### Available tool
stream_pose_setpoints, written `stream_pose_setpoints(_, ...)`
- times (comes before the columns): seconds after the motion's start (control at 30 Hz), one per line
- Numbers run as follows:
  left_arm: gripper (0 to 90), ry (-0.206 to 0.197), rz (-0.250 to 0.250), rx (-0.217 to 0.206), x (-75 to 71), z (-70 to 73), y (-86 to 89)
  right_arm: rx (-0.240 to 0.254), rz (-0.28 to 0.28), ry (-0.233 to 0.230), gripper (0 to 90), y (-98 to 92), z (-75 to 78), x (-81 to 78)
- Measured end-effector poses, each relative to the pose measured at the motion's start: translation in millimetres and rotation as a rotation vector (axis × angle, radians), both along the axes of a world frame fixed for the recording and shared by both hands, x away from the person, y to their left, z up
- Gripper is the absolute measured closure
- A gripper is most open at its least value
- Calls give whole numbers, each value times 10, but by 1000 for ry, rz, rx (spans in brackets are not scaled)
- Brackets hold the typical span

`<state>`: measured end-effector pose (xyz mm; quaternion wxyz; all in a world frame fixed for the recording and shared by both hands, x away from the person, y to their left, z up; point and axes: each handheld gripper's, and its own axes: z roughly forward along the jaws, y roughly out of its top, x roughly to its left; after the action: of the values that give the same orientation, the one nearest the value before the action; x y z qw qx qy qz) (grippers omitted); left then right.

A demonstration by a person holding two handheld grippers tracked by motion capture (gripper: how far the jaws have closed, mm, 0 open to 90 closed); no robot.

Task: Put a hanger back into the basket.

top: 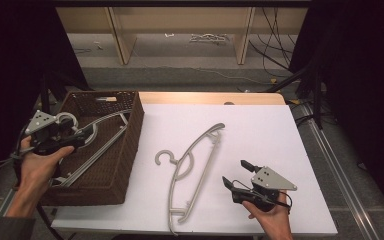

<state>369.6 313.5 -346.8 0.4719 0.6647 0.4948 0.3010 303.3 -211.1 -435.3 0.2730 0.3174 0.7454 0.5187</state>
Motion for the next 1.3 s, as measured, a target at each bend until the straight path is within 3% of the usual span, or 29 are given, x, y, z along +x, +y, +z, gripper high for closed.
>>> stream_pose_setpoints(0.03,283,-7,-24,-14,-40,9,-61,6,0,18,235,5,0,-10)
stream_pose_setpoints(0.37,258,-41,-63,-56,-193,26,-280,10,-3,3,235,7,-2,-5)
stream_pose_setpoints(0.43,241,-43,-67,-63,-231,18,-328,11,-2,28,235,8,1,-17)
stream_pose_setpoints(0.5,231,-45,-76,-52,-270,7,-390,11,-2,-3,235,7,-3,0)
stream_pose_setpoints(0.6,215,-54,-97,-54,-317,-4,-476,10,3,0,235,5,-2,-2)
stream_pose_setpoints(0.63,210,-50,-106,-46,-344,-17,-525,11,3,26,235,6,7,-20)
stream_pose_setpoints(0.97,189,-67,-164,-44,-530,-125,-839,29,-5,23,217,7,4,-20)
stream_pose_setpoints(1.13,203,-78,-171,-30,-638,-170,-958,31,-2,7,210,7,2,-12)
stream_pose_setpoints(1.3,205,-71,-139,-36,-769,-198,-1024,37,2,22,208,11,3,-24)
